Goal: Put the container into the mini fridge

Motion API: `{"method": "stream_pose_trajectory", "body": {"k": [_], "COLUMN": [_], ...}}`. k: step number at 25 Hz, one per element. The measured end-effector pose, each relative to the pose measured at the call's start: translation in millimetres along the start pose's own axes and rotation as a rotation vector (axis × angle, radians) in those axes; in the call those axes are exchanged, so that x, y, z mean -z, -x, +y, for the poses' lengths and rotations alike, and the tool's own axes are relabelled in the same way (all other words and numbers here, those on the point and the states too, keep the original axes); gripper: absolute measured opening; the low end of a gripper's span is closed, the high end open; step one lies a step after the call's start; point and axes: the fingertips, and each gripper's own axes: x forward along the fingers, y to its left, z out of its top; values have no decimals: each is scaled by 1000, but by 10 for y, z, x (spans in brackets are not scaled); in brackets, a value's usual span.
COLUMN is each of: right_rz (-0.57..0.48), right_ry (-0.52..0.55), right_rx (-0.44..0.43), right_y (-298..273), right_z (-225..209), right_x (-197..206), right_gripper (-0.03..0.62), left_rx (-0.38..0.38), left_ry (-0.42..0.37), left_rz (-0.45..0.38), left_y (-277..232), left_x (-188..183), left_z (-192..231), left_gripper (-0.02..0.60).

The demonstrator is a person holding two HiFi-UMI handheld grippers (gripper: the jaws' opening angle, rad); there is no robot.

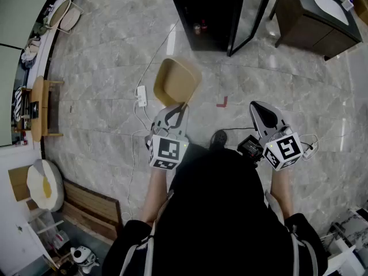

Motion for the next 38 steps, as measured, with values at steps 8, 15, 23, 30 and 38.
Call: {"method": "stream_pose_trajectory", "body": {"k": [8,15,23,30,38], "right_rz": [-4,-22,21,34,38], "right_ry": [25,13,-16,-46,-43], "right_rx": [-14,-5,7,12,44], "right_y": [140,152,-68,-449,-1006], "right_z": [48,14,-11,-53,-151], "right_x": [48,39,138,121,-119], "right_gripper": [17,18,18,18,18], "left_rx": [13,36,61,109,185], "left_ry": [-2,0,11,21,13], "left_rz": [19,24,57,124,124], "left_y": [-9,-77,-222,-461,-909], "left_x": [60,2,50,171,72], "left_z": [-223,-327,-233,13,475], "left_gripper": [38,38,38,38,38]}}
